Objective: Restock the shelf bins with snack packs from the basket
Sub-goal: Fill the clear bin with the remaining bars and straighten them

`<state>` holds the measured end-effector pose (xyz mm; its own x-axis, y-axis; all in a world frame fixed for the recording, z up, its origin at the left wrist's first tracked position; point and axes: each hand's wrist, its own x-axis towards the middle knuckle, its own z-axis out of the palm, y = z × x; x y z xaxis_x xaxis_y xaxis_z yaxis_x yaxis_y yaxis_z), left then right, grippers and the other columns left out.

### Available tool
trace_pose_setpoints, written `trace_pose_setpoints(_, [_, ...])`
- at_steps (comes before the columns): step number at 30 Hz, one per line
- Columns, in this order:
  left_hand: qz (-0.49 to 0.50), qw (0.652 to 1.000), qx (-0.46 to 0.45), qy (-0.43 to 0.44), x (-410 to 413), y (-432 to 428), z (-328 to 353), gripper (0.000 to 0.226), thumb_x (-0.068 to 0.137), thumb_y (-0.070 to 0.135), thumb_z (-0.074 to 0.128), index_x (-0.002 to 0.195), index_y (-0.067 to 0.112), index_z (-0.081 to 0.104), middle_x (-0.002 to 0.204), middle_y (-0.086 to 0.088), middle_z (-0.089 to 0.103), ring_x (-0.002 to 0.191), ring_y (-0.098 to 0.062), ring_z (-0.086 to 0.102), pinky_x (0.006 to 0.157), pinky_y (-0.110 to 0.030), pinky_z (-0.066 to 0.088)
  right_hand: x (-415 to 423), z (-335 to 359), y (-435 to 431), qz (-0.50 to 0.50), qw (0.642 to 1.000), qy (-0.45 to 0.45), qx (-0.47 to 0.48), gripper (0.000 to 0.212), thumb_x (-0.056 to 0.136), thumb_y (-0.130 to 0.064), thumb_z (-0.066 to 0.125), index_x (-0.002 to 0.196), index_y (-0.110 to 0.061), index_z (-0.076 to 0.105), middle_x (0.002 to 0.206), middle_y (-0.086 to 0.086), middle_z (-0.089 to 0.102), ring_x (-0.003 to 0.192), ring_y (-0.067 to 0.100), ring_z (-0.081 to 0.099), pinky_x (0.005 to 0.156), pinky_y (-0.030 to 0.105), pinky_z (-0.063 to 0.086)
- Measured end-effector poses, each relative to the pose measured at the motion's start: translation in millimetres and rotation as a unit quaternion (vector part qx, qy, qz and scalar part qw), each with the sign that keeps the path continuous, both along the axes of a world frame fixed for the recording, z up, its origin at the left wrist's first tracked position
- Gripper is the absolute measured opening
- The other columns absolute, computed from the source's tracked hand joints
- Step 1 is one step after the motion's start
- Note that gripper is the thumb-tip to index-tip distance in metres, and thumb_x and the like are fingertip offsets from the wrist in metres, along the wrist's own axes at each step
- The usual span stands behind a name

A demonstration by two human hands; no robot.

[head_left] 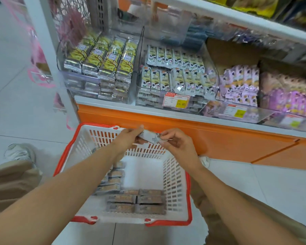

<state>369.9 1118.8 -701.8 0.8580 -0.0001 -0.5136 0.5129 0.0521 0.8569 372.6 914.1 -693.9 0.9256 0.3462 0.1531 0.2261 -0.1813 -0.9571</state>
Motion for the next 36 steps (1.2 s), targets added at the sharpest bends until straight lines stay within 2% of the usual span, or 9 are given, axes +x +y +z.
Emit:
trace_pose_setpoints(7, [0.035,0.995,0.0,-0.089,-4,1,34,0.034,0.096,0.034,0.059,0.119,0.01,0.059,0.108,-0.007,0.07,0.098,-0.016,0.064,0.08,-0.026,0.049,-13,35,4,0.009,0.996,-0.008,-0.085,0.03,0.076,-0.031,0.081,0.1,-0.022,0.064,0.107,-0.007,0.067,0.097,0.015,0.064,0.086,0.036,0.053])
trace_pose_setpoints(11, [0.024,0.99,0.041,-0.134,-2,3,46,0.033,0.095,0.037,0.06,0.119,0.015,0.059,0.111,-0.006,0.067,0.103,-0.016,0.063,0.09,-0.031,0.049,-11,54,13,-0.02,0.991,-0.046,-0.122,0.025,0.079,-0.021,0.08,0.099,-0.02,0.064,0.096,-0.01,0.066,0.085,0.005,0.06,0.076,0.024,0.052])
trace_pose_setpoints(14, [0.022,0.976,0.094,-0.195,5,8,56,0.038,0.095,0.041,0.058,0.127,0.02,0.055,0.116,-0.004,0.062,0.103,-0.015,0.059,0.084,-0.028,0.045,-4,68,19,-0.045,0.987,-0.077,-0.133,0.022,0.081,-0.018,0.078,0.099,-0.021,0.065,0.09,-0.011,0.063,0.078,0.002,0.056,0.068,0.014,0.046])
trace_pose_setpoints(17, [0.02,0.913,0.266,-0.309,9,20,63,0.041,0.097,0.034,0.056,0.134,0.017,0.051,0.128,-0.004,0.052,0.119,-0.017,0.046,0.099,-0.034,0.04,10,83,23,-0.094,0.978,-0.132,-0.128,0.021,0.081,-0.018,0.077,0.096,-0.028,0.066,0.087,-0.009,0.064,0.077,0.007,0.056,0.066,0.014,0.045])
trace_pose_setpoints(20, [0.006,0.757,0.487,-0.436,12,34,63,0.048,0.091,0.02,0.061,0.137,0.014,0.05,0.143,-0.009,0.043,0.135,-0.024,0.032,0.112,-0.048,0.031,29,100,25,-0.152,0.97,-0.16,-0.106,0.02,0.082,-0.019,0.076,0.097,-0.028,0.066,0.083,-0.004,0.064,0.075,0.012,0.056,0.064,0.024,0.049])
trace_pose_setpoints(23, [-0.071,0.663,0.602,-0.439,20,45,49,0.071,0.085,0.02,0.063,0.151,0.015,0.035,0.161,-0.01,0.021,0.149,-0.028,0.012,0.121,-0.047,0.009,52,111,30,-0.193,0.958,-0.179,-0.112,0.016,0.084,-0.021,0.075,0.098,-0.022,0.067,0.075,-0.006,0.06,0.067,0.004,0.052,0.061,0.024,0.05])
trace_pose_setpoints(28, [-0.101,0.623,0.664,-0.401,28,48,34,0.091,0.083,0.023,0.066,0.157,0.016,0.013,0.164,-0.009,-0.002,0.151,-0.028,-0.001,0.122,-0.049,0.004,86,112,45,-0.235,0.933,-0.201,-0.186,0.019,0.085,-0.026,0.074,0.101,-0.017,0.068,0.082,-0.011,0.06,0.075,0.003,0.055,0.064,0.015,0.045])
trace_pose_setpoints(32, [-0.098,0.608,0.674,-0.408,32,51,28,0.095,0.079,0.022,0.069,0.157,0.015,0.015,0.164,-0.011,0.001,0.151,-0.03,0.002,0.12,-0.052,0.01,102,103,52,-0.24,0.914,-0.214,-0.246,0.026,0.084,-0.028,0.074,0.107,-0.017,0.069,0.087,-0.003,0.061,0.079,0.011,0.055,0.065,0.019,0.043])
trace_pose_setpoints(36, [-0.097,0.608,0.676,-0.405,33,50,24,0.092,0.081,0.019,0.065,0.157,0.016,0.012,0.164,-0.011,0.0,0.151,-0.03,0.0,0.12,-0.053,0.009,109,98,56,-0.231,0.901,-0.224,-0.291,0.029,0.085,-0.03,0.074,0.109,-0.013,0.071,0.095,0.007,0.063,0.086,0.015,0.054,0.077,0.027,0.043])
